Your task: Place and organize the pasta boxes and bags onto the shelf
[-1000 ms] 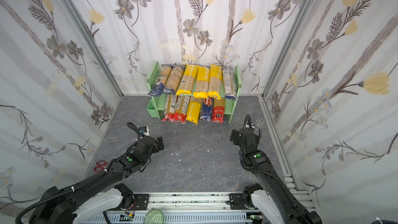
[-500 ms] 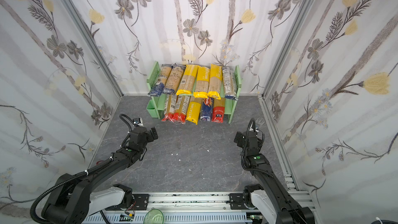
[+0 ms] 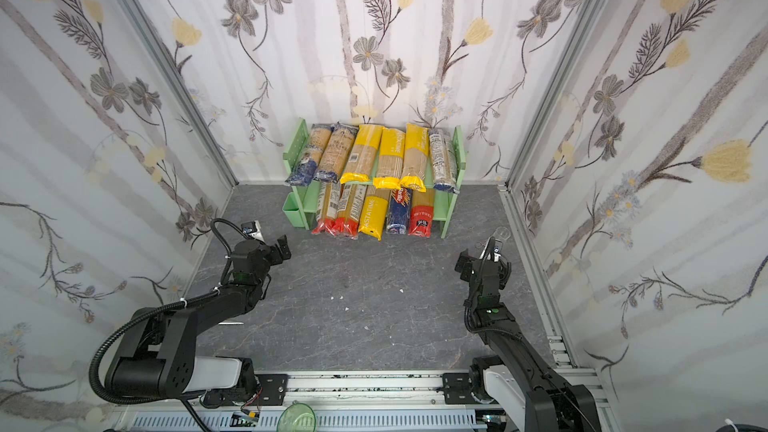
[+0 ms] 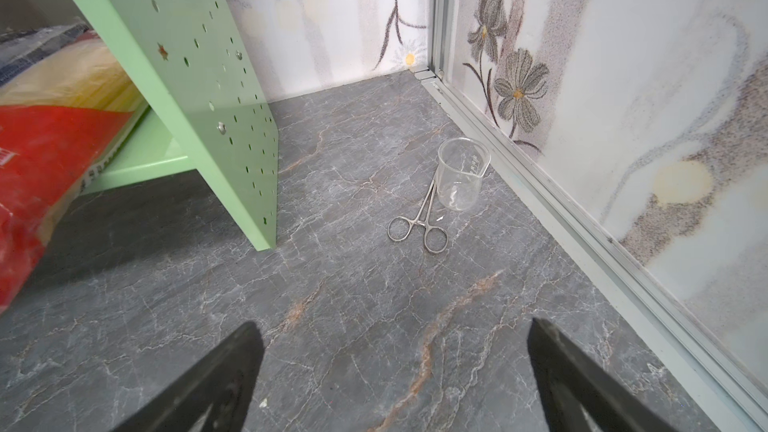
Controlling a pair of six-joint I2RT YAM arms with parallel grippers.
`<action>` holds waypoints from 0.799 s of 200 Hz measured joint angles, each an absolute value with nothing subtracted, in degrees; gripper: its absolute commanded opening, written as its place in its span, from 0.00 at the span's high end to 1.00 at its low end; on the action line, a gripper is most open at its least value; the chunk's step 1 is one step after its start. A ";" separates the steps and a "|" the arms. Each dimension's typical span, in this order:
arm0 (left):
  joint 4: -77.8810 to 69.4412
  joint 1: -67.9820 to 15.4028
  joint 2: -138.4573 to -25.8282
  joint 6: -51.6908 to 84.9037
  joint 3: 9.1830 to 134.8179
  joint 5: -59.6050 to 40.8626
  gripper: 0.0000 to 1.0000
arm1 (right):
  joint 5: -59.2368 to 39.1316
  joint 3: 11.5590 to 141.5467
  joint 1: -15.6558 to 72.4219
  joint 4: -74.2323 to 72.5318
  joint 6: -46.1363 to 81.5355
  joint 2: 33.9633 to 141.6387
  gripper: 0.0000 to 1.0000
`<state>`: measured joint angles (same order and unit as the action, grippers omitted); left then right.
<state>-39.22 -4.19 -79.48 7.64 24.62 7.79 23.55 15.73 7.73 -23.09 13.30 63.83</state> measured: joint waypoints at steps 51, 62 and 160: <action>-46.26 -1.87 -85.12 7.51 23.62 6.20 0.00 | 23.99 11.90 6.04 -36.53 12.88 66.50 0.00; -47.92 -1.87 -84.88 7.46 22.76 6.20 0.00 | 23.16 11.84 4.97 -39.22 12.78 67.48 0.00; -64.79 -0.16 -88.77 5.34 16.12 5.65 0.00 | 13.85 10.13 -0.91 -60.93 10.02 76.84 0.00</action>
<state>-64.79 -0.16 -88.77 5.34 16.12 5.65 13.85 10.13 -0.91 -60.93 10.02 76.84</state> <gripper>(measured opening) 0.997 0.996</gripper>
